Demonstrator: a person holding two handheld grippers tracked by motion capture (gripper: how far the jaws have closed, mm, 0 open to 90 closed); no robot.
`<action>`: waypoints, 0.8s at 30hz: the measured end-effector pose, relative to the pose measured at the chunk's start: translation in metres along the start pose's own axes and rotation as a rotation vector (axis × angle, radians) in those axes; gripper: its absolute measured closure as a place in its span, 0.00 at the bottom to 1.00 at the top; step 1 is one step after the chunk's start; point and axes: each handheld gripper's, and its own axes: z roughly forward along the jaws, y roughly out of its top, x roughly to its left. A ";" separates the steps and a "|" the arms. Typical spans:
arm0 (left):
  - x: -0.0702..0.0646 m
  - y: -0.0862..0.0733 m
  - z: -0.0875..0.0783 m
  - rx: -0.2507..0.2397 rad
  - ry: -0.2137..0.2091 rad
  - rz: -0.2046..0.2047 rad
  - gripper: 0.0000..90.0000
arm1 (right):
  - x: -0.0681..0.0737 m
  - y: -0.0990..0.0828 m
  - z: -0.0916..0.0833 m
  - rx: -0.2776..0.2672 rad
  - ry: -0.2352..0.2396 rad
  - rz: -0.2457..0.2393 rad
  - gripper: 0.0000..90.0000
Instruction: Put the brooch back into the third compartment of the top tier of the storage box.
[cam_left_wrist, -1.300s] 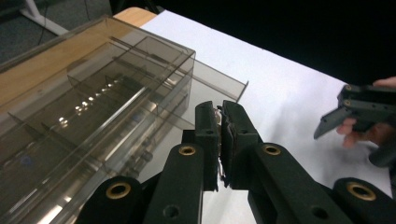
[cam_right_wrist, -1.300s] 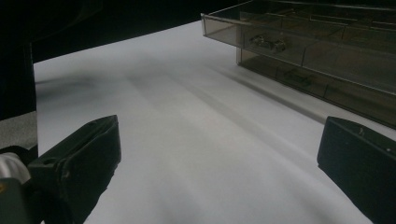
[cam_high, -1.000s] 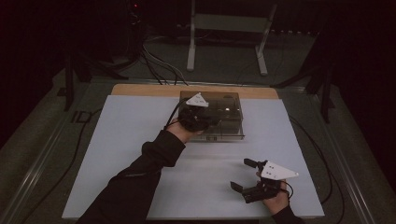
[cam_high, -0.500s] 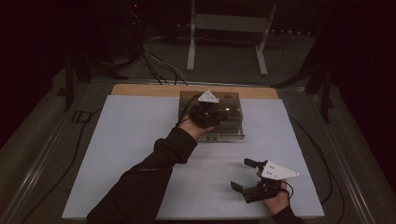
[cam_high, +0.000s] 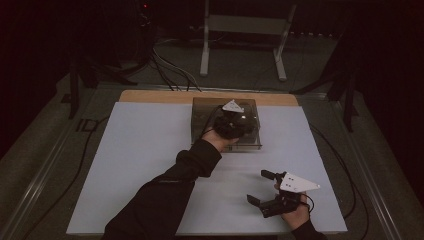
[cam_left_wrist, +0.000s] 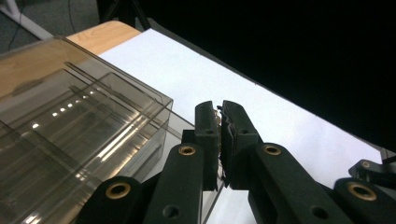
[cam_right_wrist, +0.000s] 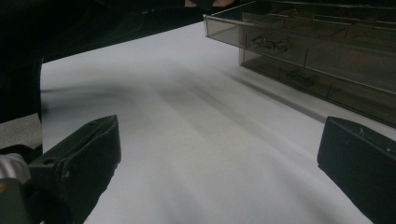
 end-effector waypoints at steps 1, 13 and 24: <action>0.001 -0.001 0.002 0.007 0.005 -0.004 0.96 | 0.000 0.000 0.000 0.000 0.001 0.001 0.00; 0.011 -0.003 0.013 0.024 0.015 -0.077 0.92 | 0.000 0.000 0.001 0.008 0.004 -0.001 0.00; 0.000 0.001 0.002 -0.003 0.078 -0.007 0.49 | 0.000 0.000 0.000 0.007 0.002 -0.003 0.00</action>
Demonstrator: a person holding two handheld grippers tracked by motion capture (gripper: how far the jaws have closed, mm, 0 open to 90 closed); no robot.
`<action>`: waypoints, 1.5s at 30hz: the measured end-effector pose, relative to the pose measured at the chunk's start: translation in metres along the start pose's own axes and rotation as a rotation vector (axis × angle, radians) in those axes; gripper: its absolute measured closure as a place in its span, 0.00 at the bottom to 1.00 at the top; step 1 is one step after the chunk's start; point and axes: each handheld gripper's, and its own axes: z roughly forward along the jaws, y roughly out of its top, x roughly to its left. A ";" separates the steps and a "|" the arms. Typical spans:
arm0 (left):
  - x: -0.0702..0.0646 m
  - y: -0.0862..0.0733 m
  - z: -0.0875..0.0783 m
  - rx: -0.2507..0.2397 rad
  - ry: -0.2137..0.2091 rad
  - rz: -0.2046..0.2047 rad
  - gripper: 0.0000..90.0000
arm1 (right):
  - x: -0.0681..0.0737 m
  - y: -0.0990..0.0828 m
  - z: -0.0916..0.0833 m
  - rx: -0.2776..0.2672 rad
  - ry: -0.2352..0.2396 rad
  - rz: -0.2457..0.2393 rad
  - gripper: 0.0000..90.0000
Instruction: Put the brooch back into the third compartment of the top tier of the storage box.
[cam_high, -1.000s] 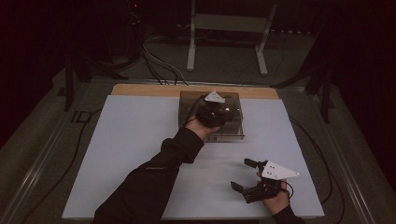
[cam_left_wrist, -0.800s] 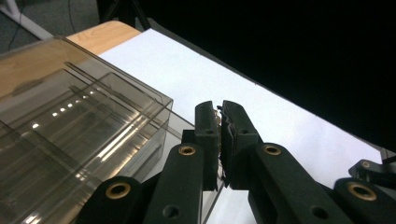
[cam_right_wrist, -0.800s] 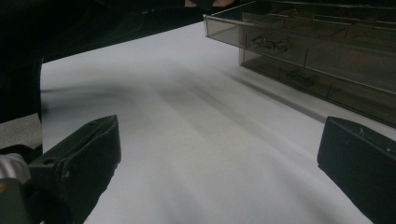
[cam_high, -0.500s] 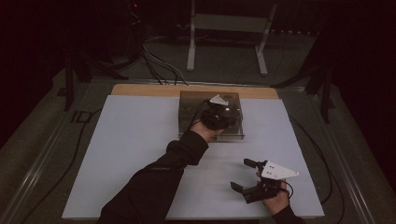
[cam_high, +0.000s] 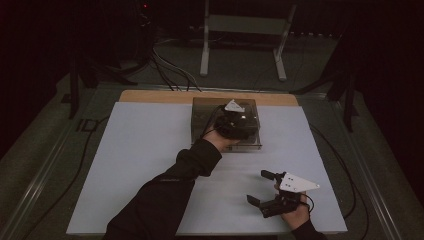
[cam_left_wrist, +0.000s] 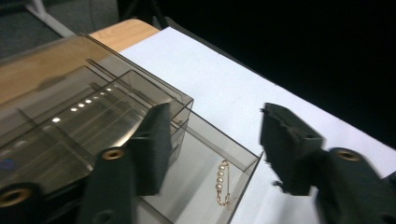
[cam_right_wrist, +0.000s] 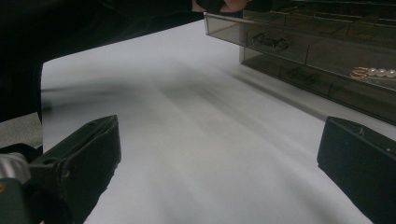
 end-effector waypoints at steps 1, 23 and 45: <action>-0.001 0.001 -0.002 0.000 0.007 0.000 0.45 | 0.000 0.000 0.000 0.001 0.000 -0.003 0.00; -0.004 0.006 -0.045 0.001 -0.057 0.035 0.01 | 0.001 0.000 0.001 0.005 -0.003 0.000 0.00; 0.024 -0.017 -0.097 -0.008 -0.057 0.087 0.01 | 0.000 0.000 0.003 0.006 0.000 0.004 0.00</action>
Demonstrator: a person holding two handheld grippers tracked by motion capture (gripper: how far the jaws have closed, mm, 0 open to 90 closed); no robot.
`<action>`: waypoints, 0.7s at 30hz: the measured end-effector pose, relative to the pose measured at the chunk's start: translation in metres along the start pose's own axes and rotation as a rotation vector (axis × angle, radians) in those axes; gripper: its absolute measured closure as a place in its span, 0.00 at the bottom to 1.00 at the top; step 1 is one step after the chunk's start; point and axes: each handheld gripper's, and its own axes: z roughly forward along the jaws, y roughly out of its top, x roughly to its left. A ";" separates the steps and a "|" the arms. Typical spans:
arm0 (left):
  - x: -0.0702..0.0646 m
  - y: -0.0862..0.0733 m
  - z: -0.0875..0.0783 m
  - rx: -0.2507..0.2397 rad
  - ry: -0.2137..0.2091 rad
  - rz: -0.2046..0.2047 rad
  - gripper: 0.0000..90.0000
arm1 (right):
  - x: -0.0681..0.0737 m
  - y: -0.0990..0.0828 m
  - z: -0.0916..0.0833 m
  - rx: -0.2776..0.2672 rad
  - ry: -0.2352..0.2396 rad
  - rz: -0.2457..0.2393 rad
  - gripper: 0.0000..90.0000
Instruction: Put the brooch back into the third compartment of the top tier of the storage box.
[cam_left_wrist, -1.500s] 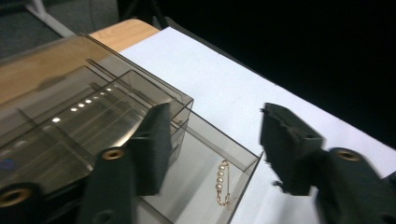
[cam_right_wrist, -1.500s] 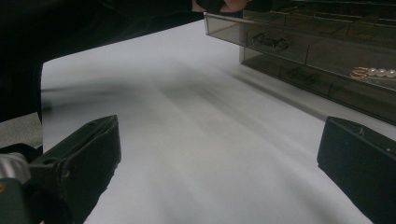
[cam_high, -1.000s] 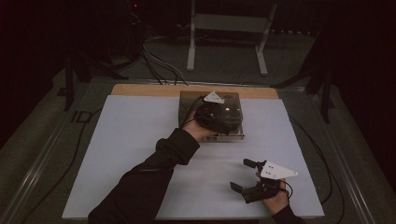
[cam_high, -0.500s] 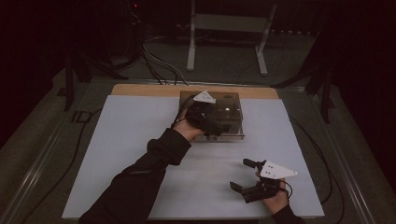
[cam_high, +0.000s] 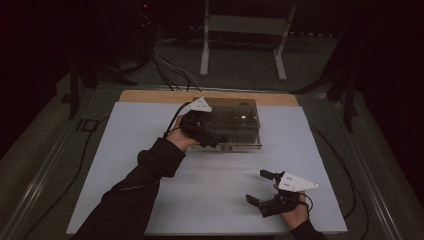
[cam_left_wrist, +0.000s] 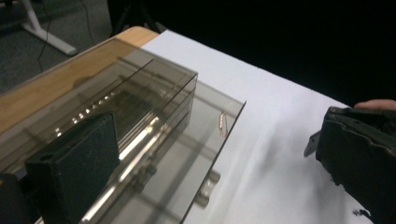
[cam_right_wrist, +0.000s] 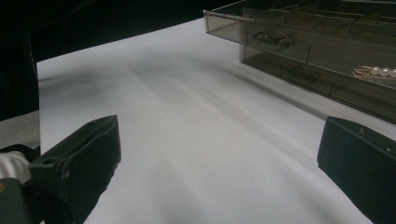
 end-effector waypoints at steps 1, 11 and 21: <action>0.000 0.000 0.000 0.000 0.000 0.000 0.01 | 0.000 0.000 0.000 0.003 -0.001 -0.003 0.00; 0.009 -0.023 -0.035 -0.039 0.025 -0.023 0.01 | 0.000 0.000 0.001 0.000 0.001 -0.001 0.00; 0.014 -0.045 -0.062 -0.032 0.055 -0.030 0.01 | 0.001 0.000 0.002 0.004 0.000 0.003 0.00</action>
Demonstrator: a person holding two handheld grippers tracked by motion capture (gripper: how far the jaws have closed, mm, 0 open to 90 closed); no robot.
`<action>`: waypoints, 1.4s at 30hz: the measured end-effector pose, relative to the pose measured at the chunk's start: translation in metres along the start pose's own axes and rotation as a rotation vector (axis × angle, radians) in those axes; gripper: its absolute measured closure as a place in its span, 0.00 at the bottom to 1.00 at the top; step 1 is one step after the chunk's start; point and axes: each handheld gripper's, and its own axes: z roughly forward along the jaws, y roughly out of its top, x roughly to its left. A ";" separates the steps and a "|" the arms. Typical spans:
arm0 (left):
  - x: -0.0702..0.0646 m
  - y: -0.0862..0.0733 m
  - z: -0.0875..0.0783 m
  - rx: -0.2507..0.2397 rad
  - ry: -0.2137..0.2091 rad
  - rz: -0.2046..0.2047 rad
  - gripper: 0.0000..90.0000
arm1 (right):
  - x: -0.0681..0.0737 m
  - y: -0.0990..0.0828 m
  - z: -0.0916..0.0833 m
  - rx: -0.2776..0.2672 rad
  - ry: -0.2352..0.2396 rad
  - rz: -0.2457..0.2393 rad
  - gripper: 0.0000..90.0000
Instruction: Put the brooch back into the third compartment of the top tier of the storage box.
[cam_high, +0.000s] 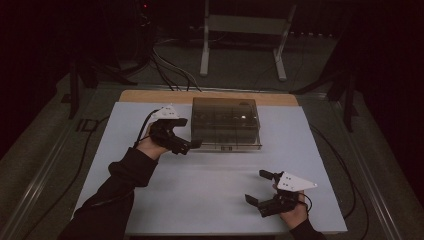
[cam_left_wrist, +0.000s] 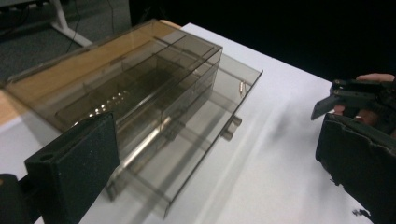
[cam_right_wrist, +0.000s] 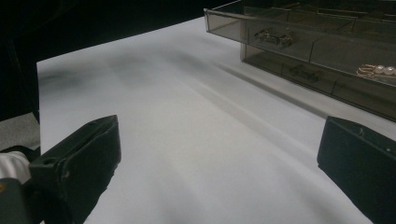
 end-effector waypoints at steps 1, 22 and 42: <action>0.001 -0.002 -0.003 -0.001 0.000 -0.002 0.01 | 0.000 0.000 0.000 0.000 -0.001 0.000 0.00; 0.002 -0.050 -0.038 0.010 0.046 -0.022 0.01 | 0.001 0.000 0.002 0.004 -0.001 -0.003 0.00; -0.007 -0.112 -0.057 0.000 0.058 -0.067 0.01 | 0.002 0.000 0.002 0.005 -0.003 -0.008 0.00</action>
